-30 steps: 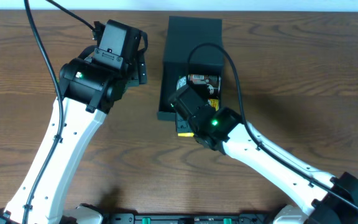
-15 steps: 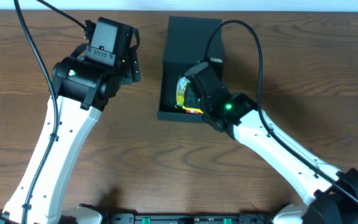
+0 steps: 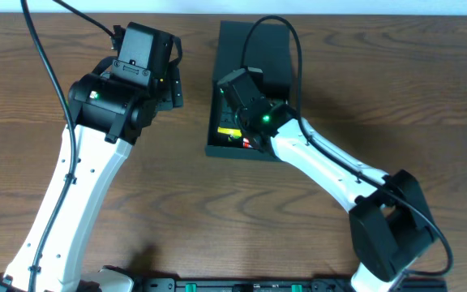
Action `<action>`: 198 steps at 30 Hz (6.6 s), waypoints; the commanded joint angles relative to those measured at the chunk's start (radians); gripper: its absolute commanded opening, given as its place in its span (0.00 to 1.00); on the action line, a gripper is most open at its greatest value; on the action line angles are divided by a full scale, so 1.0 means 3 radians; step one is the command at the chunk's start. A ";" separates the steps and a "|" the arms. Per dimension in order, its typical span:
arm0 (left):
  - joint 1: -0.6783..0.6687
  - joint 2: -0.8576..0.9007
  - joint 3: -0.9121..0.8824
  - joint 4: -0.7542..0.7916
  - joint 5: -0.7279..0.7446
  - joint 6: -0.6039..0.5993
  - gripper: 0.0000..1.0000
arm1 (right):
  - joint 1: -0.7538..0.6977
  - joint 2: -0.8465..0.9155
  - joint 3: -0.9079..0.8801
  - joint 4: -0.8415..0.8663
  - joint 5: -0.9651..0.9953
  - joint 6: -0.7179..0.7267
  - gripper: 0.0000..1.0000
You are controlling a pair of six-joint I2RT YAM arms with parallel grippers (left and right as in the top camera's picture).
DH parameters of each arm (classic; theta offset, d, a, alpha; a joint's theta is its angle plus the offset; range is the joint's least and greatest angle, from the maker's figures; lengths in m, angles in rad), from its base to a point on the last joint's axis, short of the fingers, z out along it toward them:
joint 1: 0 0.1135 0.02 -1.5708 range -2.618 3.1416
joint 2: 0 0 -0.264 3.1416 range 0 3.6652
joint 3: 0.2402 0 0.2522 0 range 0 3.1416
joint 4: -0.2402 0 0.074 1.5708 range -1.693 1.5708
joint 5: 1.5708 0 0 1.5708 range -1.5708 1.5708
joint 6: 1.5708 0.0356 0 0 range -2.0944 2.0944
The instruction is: Pack container
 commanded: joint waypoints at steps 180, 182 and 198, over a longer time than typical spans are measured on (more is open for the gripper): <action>0.0795 0.2426 0.0062 0.1647 0.0902 0.0251 0.52 | -0.1448 0.0145 0.2433 -0.3487 0.0341 -0.0874 0.99; 0.0795 0.2350 0.0062 0.1602 0.0902 0.0251 0.51 | -0.1448 0.0145 0.2433 -0.3469 0.0341 -0.0874 0.99; 0.0792 0.1625 0.0062 0.0735 0.1338 0.0287 0.49 | -0.1450 0.0145 0.2434 -0.3206 0.0341 -0.0876 0.99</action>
